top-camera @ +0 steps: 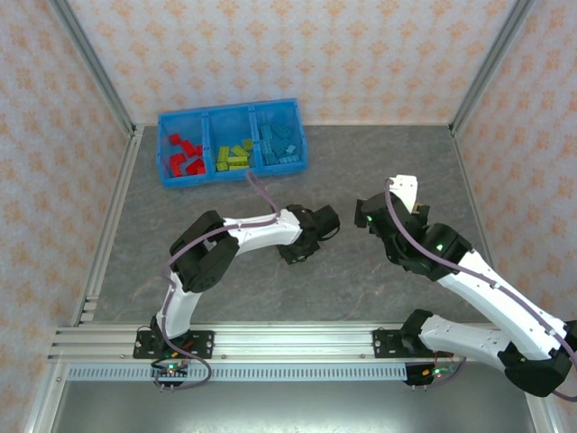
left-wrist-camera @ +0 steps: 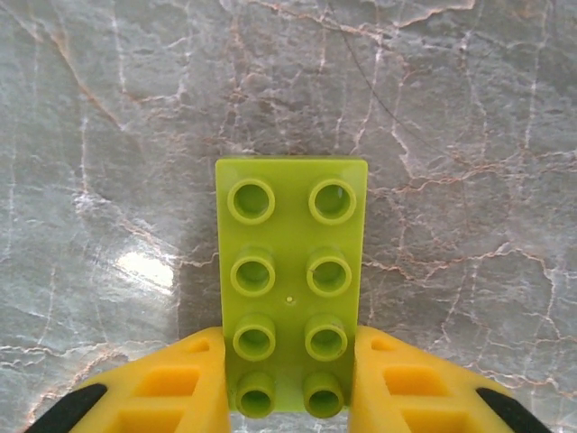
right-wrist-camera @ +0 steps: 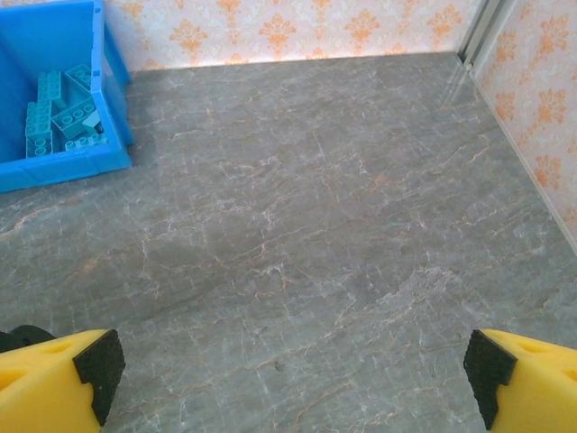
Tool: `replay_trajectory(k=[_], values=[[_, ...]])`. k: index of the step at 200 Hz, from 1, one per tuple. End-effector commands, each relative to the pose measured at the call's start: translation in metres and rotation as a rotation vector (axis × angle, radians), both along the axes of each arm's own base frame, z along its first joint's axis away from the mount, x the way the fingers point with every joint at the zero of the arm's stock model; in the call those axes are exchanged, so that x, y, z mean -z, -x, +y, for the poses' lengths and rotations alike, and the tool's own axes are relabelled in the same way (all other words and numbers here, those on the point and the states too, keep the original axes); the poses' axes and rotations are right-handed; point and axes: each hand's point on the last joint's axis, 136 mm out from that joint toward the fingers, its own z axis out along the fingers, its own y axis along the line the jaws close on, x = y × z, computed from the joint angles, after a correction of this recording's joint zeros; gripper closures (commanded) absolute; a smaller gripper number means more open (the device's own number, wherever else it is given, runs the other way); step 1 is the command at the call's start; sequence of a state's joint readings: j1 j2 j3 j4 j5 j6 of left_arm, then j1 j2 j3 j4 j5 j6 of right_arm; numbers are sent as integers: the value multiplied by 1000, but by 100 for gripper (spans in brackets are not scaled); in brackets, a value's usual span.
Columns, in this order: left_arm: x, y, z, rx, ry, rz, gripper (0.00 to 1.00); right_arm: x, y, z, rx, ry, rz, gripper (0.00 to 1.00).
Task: Sort the legos into containers by color
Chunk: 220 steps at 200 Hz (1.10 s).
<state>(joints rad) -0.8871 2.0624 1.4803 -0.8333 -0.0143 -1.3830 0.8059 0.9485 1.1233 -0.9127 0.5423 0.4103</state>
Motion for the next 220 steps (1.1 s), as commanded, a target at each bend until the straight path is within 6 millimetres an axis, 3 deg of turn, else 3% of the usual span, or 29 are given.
replay_trajectory(k=[1, 32, 37, 60, 84, 97, 128, 170, 185, 191, 220], values=[[0, -6, 13, -29, 15, -21, 72, 13, 14, -4, 12, -71, 56, 1], [-42, -28, 25, -14, 59, -109, 72, 37, 27, 36, -91, -350, 146, 1], [-61, -34, 27, -8, 81, -150, 72, 40, 29, 43, -110, -389, 157, 1], [-111, -66, 49, 48, 86, -278, 72, 44, 33, 75, -217, -531, 192, 1], [-146, -100, 101, 26, 9, -352, 72, 35, 37, 124, -425, -656, 223, 1], [-159, -124, 129, -2, -14, -390, 71, 33, 34, 137, -460, -673, 236, 1], [-176, -186, 171, 4, -98, -420, 71, 41, 19, 137, -401, -632, 235, 1], [-145, -259, 204, -12, -132, -350, 68, 40, 21, 126, -365, -600, 235, 1], [-137, -282, 211, -11, -121, -359, 60, 40, 23, 116, -334, -601, 220, 1], [-132, -290, 211, -8, -111, -359, 51, 40, 24, 113, -324, -602, 214, 1], [-148, -310, 210, 20, -71, -423, 37, 46, 26, 95, -257, -581, 198, 1]])
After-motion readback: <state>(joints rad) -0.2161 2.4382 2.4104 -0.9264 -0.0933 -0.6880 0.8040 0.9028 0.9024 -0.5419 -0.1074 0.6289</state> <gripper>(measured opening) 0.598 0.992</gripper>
